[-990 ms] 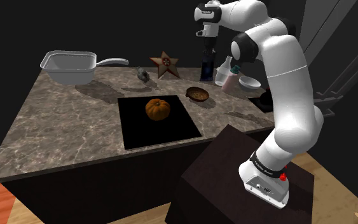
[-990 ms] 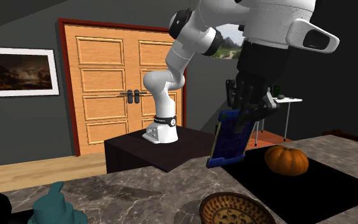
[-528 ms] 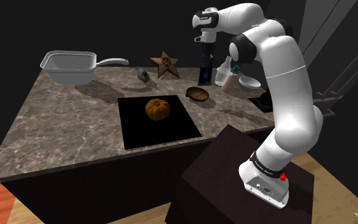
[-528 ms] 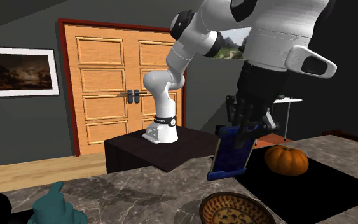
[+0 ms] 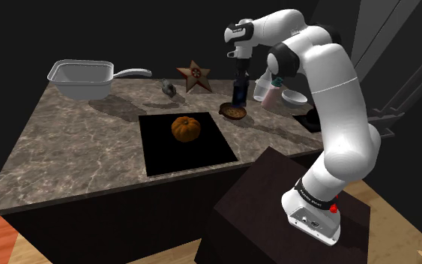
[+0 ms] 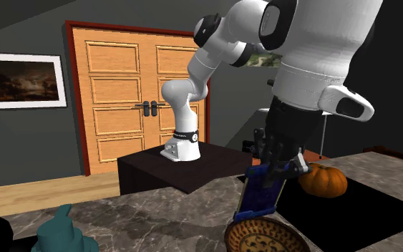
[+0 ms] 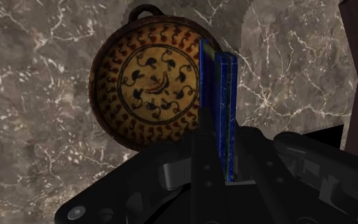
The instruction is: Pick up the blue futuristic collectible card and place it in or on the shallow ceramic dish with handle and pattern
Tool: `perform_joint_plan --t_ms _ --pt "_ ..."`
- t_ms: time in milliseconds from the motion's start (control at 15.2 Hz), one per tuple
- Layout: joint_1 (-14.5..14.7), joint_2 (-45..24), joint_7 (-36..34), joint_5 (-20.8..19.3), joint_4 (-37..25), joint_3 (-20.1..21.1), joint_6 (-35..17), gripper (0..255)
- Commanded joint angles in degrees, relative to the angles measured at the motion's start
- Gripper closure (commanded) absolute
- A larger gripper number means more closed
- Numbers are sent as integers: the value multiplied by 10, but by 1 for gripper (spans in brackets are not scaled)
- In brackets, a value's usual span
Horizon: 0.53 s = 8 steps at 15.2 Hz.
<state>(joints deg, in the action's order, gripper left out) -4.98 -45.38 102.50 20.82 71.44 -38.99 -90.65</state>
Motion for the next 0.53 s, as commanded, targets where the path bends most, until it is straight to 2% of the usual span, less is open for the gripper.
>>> perform_joint_plan --t_ms 0,462 --pt "1 -4 1 2 10 1 -13 255" --pt "2 -12 3 7 21 5 -31 255"
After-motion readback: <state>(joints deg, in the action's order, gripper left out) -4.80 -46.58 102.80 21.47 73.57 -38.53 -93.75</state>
